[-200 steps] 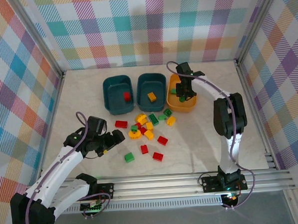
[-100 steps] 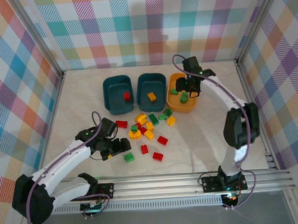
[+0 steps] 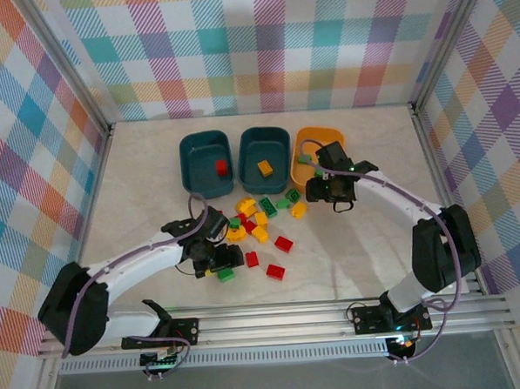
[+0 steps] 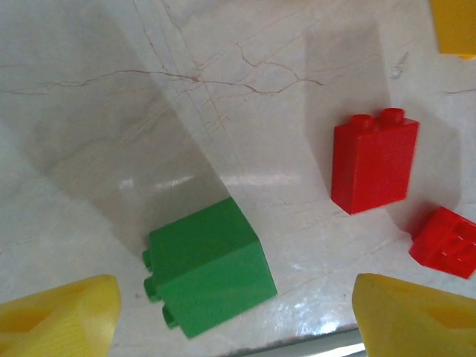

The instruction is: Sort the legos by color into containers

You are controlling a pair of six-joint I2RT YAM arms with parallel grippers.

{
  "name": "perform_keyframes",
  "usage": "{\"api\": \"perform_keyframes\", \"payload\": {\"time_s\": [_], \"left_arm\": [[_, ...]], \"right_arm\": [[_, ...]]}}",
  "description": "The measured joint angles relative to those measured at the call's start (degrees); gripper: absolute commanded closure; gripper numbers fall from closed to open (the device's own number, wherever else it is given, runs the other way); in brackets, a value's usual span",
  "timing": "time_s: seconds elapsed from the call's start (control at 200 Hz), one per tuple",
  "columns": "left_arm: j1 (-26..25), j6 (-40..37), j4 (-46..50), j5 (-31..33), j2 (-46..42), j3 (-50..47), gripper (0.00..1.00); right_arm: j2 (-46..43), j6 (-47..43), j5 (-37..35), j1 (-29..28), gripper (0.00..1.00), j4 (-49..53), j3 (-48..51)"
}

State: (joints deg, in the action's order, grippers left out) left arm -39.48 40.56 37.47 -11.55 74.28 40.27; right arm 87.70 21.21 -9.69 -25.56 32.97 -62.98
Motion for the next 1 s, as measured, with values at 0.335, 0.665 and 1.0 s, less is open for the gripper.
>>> {"api": "perform_keyframes", "payload": {"time_s": [0.335, 0.665, 1.0], "left_arm": [[-2.5, 1.3, -1.9, 0.2, 5.5, 0.1, 0.53], [-3.2, 1.8, -0.9, 0.2, 5.5, 5.3, 0.60], [-3.1, -4.6, -0.5, 0.0, 24.9, 45.1, 0.60]], "right_arm": [[-7.8, 0.4, -2.5, 0.1, 0.31, 0.1, 2.5], [-11.9, 0.9, -4.8, 1.1, 0.32, 0.4, 4.7], [-23.9, 9.2, -6.1, 7.3, 0.25, 1.4, 14.8]]}}
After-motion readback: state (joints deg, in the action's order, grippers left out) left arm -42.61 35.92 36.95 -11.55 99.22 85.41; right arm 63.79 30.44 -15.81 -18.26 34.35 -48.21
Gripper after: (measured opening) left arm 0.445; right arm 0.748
